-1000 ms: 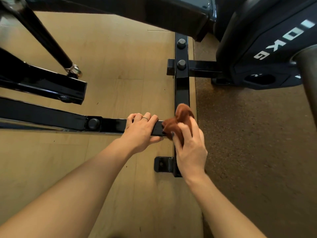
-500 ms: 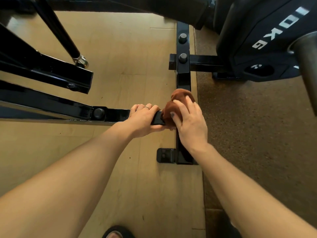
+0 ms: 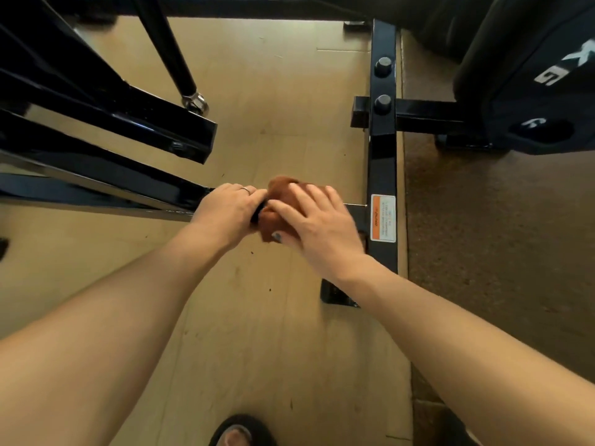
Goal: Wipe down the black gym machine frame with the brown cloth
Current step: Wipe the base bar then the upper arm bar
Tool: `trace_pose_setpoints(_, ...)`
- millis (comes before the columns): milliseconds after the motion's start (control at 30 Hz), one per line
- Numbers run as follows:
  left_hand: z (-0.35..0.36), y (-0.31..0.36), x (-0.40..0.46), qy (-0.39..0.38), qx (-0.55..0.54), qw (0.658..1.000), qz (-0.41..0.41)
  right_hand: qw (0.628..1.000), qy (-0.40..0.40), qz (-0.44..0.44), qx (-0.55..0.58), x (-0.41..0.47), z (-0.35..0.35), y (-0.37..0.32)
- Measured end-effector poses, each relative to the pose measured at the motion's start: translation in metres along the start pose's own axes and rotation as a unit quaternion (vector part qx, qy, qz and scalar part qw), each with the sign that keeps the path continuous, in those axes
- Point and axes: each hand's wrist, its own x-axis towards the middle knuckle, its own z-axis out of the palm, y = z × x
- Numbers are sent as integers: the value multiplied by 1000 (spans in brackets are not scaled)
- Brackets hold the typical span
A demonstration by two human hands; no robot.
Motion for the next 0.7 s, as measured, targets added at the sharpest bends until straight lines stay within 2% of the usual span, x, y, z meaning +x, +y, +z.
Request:
trace_pose_setpoints(100,0,-6,0,-7,-11,1000,-8,999,-10,-31,-4,23,5,-20)
trace_pose_setpoints(200,-4,-2,-5,10,-30,999,-13,998,-7,-55,14,7,-9,9)
trace_pose_setpoints(333,-7,-3,-6,4,-39,999,-8,1000,-24,1,9,-38,-30,75)
trace_pose_setpoints(400,-7,-5,-5,-1,-39,999,-3,1000,-25,13,-14,-50,-30,82)
trace_pose_setpoints(500,-7,-3,-4,-5,-42,999,-4,999,-24,23,-11,-36,-25,55)
trace_pose_setpoints(567,-9,-1,-2,-20,-50,999,-9,999,-29,-5,-12,-13,-20,27)
trace_pose_setpoints(700,-17,-12,-8,-28,-189,980,-56,995,-50,-87,0,29,-11,-15)
